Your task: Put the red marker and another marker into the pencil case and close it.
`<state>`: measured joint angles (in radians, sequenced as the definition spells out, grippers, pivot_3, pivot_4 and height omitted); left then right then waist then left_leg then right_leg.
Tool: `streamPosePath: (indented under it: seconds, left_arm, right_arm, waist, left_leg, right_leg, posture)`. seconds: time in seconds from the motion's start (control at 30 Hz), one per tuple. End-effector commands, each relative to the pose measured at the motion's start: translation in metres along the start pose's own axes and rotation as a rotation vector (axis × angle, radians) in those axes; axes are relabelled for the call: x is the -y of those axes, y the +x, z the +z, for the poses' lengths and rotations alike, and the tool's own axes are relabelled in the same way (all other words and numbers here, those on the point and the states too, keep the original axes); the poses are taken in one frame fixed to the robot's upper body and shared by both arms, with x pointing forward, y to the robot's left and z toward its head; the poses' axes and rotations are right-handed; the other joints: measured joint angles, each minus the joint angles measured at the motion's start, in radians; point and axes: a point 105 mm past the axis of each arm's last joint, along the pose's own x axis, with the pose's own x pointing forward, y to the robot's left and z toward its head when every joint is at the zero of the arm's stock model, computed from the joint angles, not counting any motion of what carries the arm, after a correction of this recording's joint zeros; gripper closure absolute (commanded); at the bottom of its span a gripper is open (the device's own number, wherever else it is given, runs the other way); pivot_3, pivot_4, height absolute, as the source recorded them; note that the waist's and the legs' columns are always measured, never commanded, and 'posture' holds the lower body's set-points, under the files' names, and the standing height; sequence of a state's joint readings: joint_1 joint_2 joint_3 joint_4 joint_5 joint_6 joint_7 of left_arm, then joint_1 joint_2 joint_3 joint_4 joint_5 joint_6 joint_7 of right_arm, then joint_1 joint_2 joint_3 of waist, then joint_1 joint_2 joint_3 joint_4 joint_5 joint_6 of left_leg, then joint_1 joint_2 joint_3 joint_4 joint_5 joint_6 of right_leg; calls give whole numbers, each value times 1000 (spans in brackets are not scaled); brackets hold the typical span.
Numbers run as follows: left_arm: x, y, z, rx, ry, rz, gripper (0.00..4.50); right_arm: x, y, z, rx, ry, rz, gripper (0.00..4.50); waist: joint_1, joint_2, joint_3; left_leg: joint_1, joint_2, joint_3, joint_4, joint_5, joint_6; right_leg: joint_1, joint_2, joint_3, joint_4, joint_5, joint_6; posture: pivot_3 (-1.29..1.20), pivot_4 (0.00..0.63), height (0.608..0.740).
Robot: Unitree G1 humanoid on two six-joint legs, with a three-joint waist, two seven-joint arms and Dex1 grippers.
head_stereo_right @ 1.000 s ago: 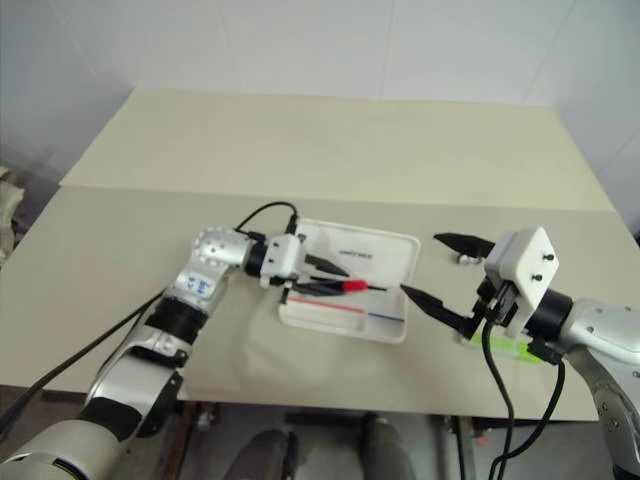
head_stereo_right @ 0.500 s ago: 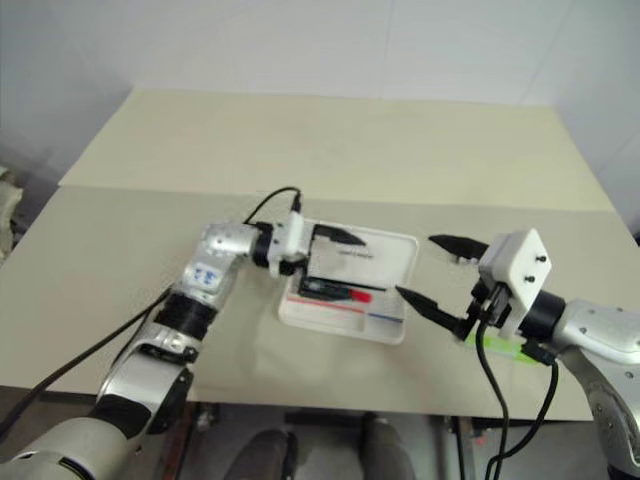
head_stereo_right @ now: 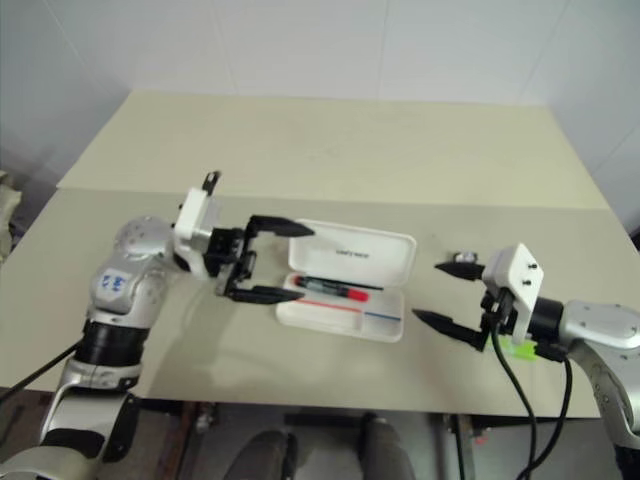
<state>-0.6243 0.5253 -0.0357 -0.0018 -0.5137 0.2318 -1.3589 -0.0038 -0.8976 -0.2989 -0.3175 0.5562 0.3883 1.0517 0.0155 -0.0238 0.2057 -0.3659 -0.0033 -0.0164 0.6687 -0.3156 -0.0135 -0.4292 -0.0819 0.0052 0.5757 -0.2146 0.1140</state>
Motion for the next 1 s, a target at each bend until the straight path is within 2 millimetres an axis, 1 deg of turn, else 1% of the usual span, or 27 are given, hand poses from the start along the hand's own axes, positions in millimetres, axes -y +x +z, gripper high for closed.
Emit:
streamPosePath:
  seconds: [0.03,0.17,0.27,0.4,0.57,0.7,0.77,0.83,0.9,1.0]
  left_arm:
    - [15,-15,8,-28,45,-32,14]
    - [22,-27,4,-75,46,-23,14]
    - [24,-31,3,-81,45,-4,14]
    - [27,-28,2,-74,42,4,14]
    - [33,-25,1,-58,24,23,14]
    - [32,-26,-2,-65,15,27,14]
    - [31,-25,-2,-66,15,24,14]
    - [30,-25,-1,-67,17,22,14]
    - [28,-26,0,-73,22,20,14]
    - [26,-29,2,-82,31,27,14]
  right_arm:
    - [14,-22,-20,-87,-6,-24,0]
    - [18,-40,-45,-218,-3,-3,0]
    - [21,-45,-44,-236,0,16,0]
    - [24,-50,-54,-320,1,-3,0]
    - [9,-44,-46,-271,21,16,0]
    - [1,-46,-58,-311,31,39,0]
    - [0,-48,-63,-323,36,44,0]
    - [3,-50,-69,-335,41,37,0]
    - [11,-54,-78,-350,52,20,0]
    - [22,-60,-84,-363,54,6,0]
  waist:
    - [0,0,0]
    - [5,0,0]
    - [5,0,0]
    - [2,0,0]
    - [1,0,0]
    - [3,0,0]
    - [3,0,0]
    - [3,0,0]
    - [1,0,0]
    - [-3,0,0]
  left_leg:
    - [0,0,0,0,0,0]
    - [0,0,1,0,0,0]
    - [1,0,2,1,0,0]
    - [2,1,2,1,0,0]
    - [3,1,2,0,0,-1]
    - [5,1,3,1,0,-1]
    - [5,1,4,1,0,-1]
    - [6,1,5,1,0,-1]
    - [6,1,5,1,0,-1]
    - [7,1,6,1,1,-1]
  right_leg:
    - [0,0,0,0,0,0]
    - [0,0,0,-1,0,0]
    - [0,0,1,0,0,-1]
    - [0,0,1,0,-1,-2]
    - [0,0,2,2,-1,-2]
    - [2,0,2,2,-1,-2]
    - [2,0,3,1,-1,-2]
    - [2,0,3,1,-1,-2]
    - [3,0,4,1,-1,-2]
    - [3,0,4,1,-1,-3]
  posture:
    - [0,150,740]
    - [0,150,740]
    - [0,150,740]
    - [0,150,740]
    - [0,150,740]
    - [0,150,740]
    - [0,150,740]
    - [0,150,740]
    - [0,150,740]
    - [0,150,740]
